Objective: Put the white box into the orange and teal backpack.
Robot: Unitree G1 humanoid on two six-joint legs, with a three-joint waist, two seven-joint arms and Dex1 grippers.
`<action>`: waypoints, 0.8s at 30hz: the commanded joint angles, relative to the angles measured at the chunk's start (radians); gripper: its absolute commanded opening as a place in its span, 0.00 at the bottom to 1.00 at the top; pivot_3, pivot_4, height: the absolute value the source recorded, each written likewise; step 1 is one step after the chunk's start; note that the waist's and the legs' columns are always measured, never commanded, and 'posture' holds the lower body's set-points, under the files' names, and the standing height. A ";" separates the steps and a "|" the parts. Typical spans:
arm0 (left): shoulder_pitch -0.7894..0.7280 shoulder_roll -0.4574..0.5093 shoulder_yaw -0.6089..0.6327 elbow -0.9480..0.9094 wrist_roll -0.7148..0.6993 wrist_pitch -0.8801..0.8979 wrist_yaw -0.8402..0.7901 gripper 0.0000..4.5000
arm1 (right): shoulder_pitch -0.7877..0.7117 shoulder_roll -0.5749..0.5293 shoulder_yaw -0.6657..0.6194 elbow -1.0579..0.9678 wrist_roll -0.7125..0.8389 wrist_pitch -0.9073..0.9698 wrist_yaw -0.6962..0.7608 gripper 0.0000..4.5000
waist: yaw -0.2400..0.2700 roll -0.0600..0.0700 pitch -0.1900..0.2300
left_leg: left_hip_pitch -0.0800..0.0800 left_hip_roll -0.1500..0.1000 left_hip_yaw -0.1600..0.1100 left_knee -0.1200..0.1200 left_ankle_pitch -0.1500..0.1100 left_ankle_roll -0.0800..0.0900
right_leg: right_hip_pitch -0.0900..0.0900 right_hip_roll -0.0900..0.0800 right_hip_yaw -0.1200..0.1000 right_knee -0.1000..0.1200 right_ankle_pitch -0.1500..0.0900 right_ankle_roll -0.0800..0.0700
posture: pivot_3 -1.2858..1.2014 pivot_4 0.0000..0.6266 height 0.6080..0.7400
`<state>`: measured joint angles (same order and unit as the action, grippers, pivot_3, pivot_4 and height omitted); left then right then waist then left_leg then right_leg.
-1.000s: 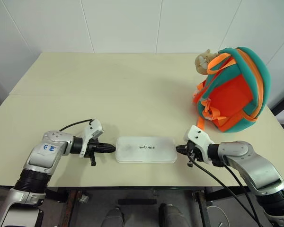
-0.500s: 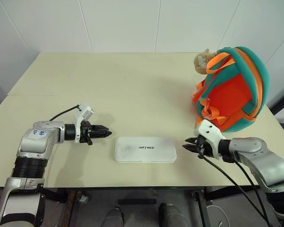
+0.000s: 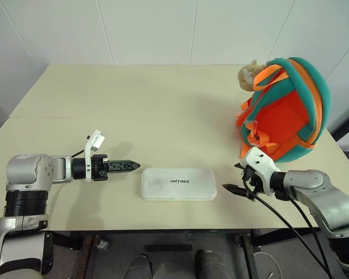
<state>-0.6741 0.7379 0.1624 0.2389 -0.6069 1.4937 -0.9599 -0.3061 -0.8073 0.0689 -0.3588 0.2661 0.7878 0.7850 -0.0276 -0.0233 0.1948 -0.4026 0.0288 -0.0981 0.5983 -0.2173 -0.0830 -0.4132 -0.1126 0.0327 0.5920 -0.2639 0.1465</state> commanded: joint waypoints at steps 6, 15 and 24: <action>-0.047 0.059 -0.087 0.227 -0.203 0.121 0.041 1.00 | -0.004 0.029 -0.014 -0.025 0.004 -0.004 -0.035 0.99 | -0.001 0.000 0.000 | 0.000 0.000 0.000 0.000 0.000 0.000 | 0.000 0.000 0.000 0.000 0.000 0.000 | 0.52 0.24 1.00; -0.065 0.029 -0.116 0.325 -0.317 0.121 0.149 1.00 | -0.013 0.051 0.000 -0.030 0.005 0.004 -0.048 0.99 | 0.002 0.000 0.000 | 0.000 0.000 0.000 0.000 0.000 0.000 | 0.000 0.000 0.000 0.000 0.000 0.000 | 0.52 0.24 1.00; -0.081 -0.067 -0.085 0.349 -0.328 0.121 0.217 1.00 | -0.028 0.075 0.020 -0.029 0.000 0.006 -0.053 0.99 | 0.004 0.000 0.000 | 0.000 0.000 0.000 0.000 0.000 0.000 | 0.000 0.000 0.000 0.000 0.000 0.000 | 0.52 0.24 1.00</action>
<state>-0.7538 0.6827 0.0770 0.5904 -0.9280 1.6118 -0.7608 -0.3220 -0.7359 0.0940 -0.3590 0.2649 0.7946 0.7407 -0.0237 -0.0233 0.1947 -0.4025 0.0285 -0.0980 0.5985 -0.2170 -0.0836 -0.4130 -0.1130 0.0327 0.5920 -0.2637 0.1467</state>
